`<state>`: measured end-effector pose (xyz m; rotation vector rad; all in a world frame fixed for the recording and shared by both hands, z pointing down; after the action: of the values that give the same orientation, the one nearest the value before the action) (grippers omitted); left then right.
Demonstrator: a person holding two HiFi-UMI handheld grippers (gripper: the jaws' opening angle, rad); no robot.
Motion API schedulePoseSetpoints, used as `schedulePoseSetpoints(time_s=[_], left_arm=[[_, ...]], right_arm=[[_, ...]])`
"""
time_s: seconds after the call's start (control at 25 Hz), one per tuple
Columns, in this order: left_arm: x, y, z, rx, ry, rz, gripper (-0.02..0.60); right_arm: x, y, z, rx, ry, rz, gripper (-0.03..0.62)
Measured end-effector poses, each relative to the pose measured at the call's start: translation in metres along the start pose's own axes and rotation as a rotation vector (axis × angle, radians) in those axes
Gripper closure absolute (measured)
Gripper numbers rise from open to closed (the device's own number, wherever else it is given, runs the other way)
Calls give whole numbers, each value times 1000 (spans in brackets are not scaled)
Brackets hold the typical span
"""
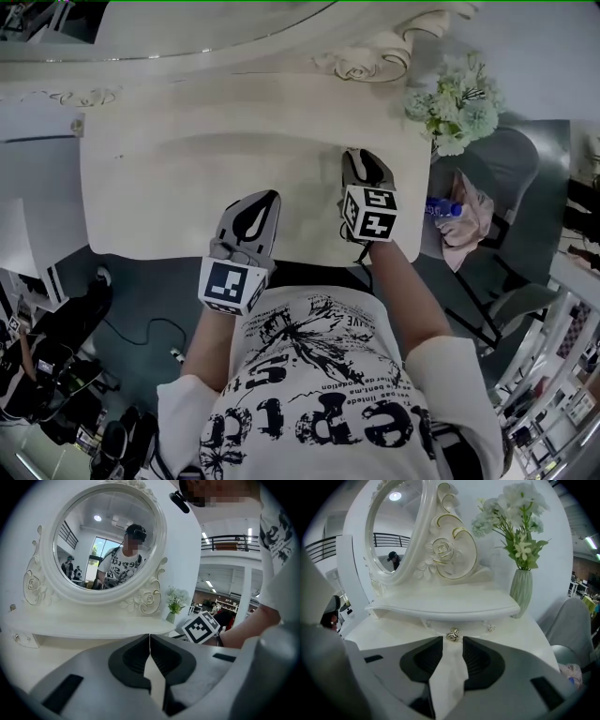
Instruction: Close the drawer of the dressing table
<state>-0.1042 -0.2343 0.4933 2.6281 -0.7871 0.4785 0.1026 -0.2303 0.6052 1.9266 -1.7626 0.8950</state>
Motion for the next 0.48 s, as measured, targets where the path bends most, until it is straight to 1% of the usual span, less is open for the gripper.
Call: schedulePoseSetpoints(time_s=[0.08,0.16,0.24,0.36,0.48], left_arm=[[0,1,6,11,-13,3,561],[0,-2,15,29,-27,-2,561],[0,-5,24,49,-42,-12,561],[-1,-9,39,61,-64,-22,561],[-2,-10,57,93,-97,-27,561]], right_arm=[[-13,2,1,-7,-20,8,467],[-31,6,4,-7,-61,36,473],[-50,9,12,4,-114,70,522],[-79,12,26,10,-192,102,543],[-103,19,46,-37,-280,131,549]])
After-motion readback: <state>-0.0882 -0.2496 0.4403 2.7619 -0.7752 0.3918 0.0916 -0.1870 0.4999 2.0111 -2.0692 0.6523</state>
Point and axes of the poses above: the fingertips, and each gripper's own axes: x forward along the fingers, y to its left, z out of its top, the point moved 5 cm from there along -x, backward along the fingers, and after that the axes turned 2 degrees about -x, right-handed, at the moved point
